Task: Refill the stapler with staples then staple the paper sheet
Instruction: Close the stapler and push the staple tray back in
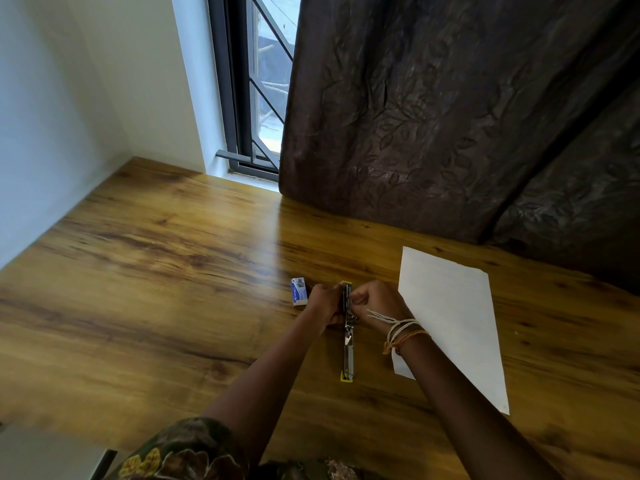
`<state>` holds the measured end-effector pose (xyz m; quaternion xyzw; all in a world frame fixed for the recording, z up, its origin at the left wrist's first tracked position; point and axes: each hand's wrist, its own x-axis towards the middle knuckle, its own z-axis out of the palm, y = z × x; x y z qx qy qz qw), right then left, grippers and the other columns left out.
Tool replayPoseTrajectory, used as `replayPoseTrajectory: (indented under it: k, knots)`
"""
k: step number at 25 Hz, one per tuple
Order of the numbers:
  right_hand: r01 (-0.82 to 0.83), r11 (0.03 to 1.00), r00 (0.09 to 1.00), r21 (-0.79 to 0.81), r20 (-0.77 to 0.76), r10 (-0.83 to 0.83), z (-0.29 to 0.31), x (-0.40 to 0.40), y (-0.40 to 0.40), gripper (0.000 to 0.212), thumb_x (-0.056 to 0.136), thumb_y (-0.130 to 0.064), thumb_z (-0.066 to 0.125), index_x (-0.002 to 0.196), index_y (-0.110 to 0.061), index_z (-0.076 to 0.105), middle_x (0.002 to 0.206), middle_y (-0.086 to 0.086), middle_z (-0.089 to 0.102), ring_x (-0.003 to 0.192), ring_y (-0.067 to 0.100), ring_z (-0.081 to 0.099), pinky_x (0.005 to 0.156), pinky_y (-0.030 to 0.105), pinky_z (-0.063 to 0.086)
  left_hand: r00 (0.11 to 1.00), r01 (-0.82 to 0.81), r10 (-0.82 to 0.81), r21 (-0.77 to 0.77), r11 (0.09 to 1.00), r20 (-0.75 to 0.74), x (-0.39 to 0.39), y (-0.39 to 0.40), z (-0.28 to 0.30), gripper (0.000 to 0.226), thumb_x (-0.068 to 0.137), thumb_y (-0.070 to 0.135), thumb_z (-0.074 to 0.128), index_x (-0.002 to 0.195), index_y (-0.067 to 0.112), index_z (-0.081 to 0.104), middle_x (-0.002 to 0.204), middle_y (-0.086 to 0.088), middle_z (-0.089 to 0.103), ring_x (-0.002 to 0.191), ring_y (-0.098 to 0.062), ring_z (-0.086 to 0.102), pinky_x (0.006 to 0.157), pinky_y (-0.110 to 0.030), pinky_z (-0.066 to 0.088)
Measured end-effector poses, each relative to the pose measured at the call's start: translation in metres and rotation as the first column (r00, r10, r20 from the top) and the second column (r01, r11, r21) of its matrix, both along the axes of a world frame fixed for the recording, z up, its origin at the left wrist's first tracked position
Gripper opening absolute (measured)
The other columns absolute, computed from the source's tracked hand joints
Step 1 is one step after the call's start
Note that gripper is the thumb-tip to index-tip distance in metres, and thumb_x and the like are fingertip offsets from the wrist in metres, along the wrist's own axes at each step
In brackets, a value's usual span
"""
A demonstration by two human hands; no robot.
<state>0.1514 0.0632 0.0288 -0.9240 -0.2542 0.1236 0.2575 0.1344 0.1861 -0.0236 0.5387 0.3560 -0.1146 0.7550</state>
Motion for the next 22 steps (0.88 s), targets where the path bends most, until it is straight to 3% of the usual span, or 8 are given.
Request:
replayPoseTrajectory:
  k: [6, 9, 13, 17, 19, 22]
  knots:
    - [0.004, 0.997, 0.999, 0.071, 0.042, -0.007, 0.001, 0.001, -0.004, 0.016, 0.081, -0.016, 0.069, 0.097, -0.015, 0.074, 0.093, 0.001, 0.074, 0.076, 0.004, 0.062, 0.067, 0.010, 0.047, 1.000, -0.006, 0.008, -0.111, 0.994, 0.020, -0.004, 0.003, 0.005, 0.026, 0.099, 0.026, 0.050, 0.104, 0.002, 0.059, 0.079, -0.011, 0.068, 0.064, -0.020, 0.068, 0.057, -0.033, 0.059]
    - [-0.120, 0.993, 0.977, -0.014, 0.174, 0.120, -0.003, 0.003, -0.012, 0.021, 0.085, -0.005, 0.060, 0.098, -0.011, 0.074, 0.106, 0.007, 0.067, 0.092, 0.018, 0.062, 0.071, 0.008, 0.038, 0.999, 0.020, -0.011, -0.165, 0.986, 0.052, -0.008, 0.005, 0.009, 0.027, 0.101, 0.025, 0.045, 0.104, 0.001, 0.057, 0.062, -0.009, 0.072, 0.053, -0.019, 0.070, 0.054, -0.031, 0.060]
    - [-0.235, 0.962, 0.929, -0.136, 0.259, 0.263, -0.008, 0.001, -0.021, 0.028, 0.082, 0.000, 0.060, 0.101, -0.016, 0.074, 0.122, 0.007, 0.060, 0.107, 0.025, 0.058, 0.079, 0.031, 0.053, 0.996, 0.046, -0.032, -0.168, 0.985, 0.085, -0.010, 0.004, 0.013, 0.037, 0.102, 0.025, 0.043, 0.122, -0.005, 0.052, 0.092, -0.019, 0.068, 0.072, -0.028, 0.069, 0.070, -0.038, 0.059]
    - [-0.326, 0.911, 0.818, -0.251, 0.409, 0.405, -0.009, -0.005, -0.024, 0.024, 0.076, -0.007, 0.073, 0.097, -0.016, 0.073, 0.113, 0.010, 0.065, 0.099, 0.030, 0.063, 0.069, 0.034, 0.059, 0.992, 0.110, -0.105, -0.065, 0.992, 0.072, -0.010, 0.003, 0.013, 0.036, 0.102, 0.019, 0.042, 0.131, -0.002, 0.049, 0.122, -0.022, 0.062, 0.107, -0.038, 0.064, 0.094, -0.051, 0.052]
    - [-0.347, 0.889, 0.770, -0.299, 0.450, 0.452, -0.009, -0.003, -0.025, 0.024, 0.075, -0.011, 0.075, 0.098, -0.015, 0.073, 0.112, 0.012, 0.065, 0.099, 0.031, 0.063, 0.069, 0.036, 0.059, 0.995, 0.089, -0.085, -0.071, 0.993, 0.058, -0.009, 0.003, 0.014, 0.038, 0.102, 0.021, 0.044, 0.132, -0.003, 0.048, 0.127, -0.025, 0.060, 0.111, -0.039, 0.062, 0.094, -0.050, 0.053]
    - [-0.322, 0.881, 0.748, -0.347, 0.477, 0.461, -0.006, 0.001, -0.025, 0.028, 0.074, -0.016, 0.078, 0.100, -0.014, 0.072, 0.117, 0.017, 0.064, 0.104, 0.034, 0.064, 0.072, 0.038, 0.060, 0.995, 0.085, -0.078, -0.114, 0.990, 0.062, -0.011, 0.004, 0.015, 0.040, 0.102, 0.023, 0.043, 0.131, -0.004, 0.045, 0.124, -0.029, 0.061, 0.100, -0.038, 0.065, 0.087, -0.046, 0.056]
